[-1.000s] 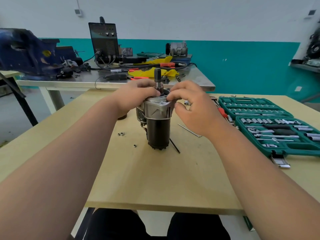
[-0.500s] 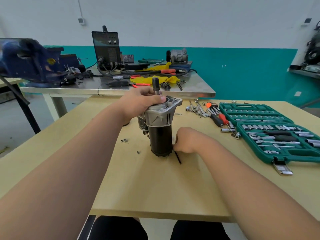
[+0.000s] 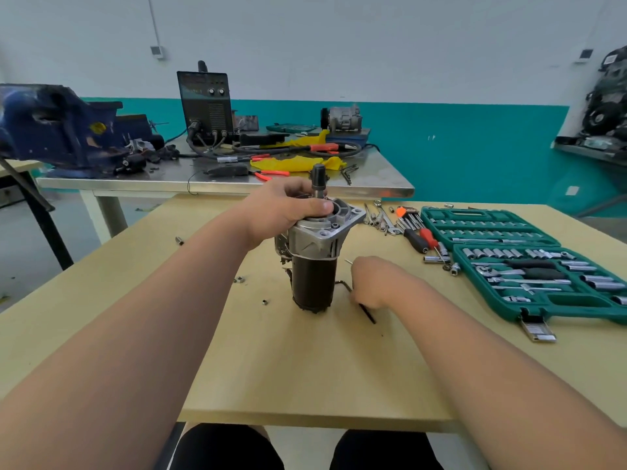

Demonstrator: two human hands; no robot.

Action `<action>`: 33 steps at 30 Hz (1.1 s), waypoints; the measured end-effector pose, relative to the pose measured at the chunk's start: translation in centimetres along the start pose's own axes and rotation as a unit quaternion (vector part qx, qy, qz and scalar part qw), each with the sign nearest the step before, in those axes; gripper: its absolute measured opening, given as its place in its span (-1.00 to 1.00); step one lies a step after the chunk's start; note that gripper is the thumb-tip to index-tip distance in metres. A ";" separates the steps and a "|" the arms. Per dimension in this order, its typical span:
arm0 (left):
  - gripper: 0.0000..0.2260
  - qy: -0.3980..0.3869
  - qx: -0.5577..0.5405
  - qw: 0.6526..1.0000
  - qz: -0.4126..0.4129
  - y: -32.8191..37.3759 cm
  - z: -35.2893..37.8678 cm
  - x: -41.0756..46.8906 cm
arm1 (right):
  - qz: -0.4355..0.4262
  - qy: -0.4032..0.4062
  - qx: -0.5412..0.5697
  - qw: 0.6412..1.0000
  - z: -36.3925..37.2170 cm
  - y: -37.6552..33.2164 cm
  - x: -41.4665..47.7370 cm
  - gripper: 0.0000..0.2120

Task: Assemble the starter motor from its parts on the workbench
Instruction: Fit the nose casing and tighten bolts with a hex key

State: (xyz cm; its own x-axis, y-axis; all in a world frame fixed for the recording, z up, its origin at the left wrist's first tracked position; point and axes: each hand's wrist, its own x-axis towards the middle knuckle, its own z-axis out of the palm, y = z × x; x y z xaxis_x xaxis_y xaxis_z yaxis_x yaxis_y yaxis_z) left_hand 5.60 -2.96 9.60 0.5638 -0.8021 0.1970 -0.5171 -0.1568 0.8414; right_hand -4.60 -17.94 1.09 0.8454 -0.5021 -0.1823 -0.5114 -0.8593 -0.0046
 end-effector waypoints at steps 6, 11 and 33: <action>-0.78 -0.001 0.011 1.000 0.004 0.2 0.1 -0.3 | 0.042 -0.006 -0.019 0.999 -0.1 0.0 -0.3 -0.83; -0.75 -0.003 0.021 1.000 0.000 0.1 0.0 -0.2 | 0.065 0.041 0.211 0.974 -0.4 2.4 -0.8 -0.75; -0.70 -0.013 0.011 1.000 0.006 0.5 0.0 -0.4 | -0.234 0.358 0.509 0.747 -8.0 -2.1 -6.2 -0.81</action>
State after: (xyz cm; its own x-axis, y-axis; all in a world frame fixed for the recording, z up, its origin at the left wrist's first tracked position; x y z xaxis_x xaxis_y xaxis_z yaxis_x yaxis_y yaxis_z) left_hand 5.09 -2.72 9.94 0.5398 -0.8192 0.1937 -0.5387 -0.1593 0.8273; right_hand -7.54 -13.75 10.13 0.6476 -0.4073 0.6440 0.3215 -0.6202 -0.7155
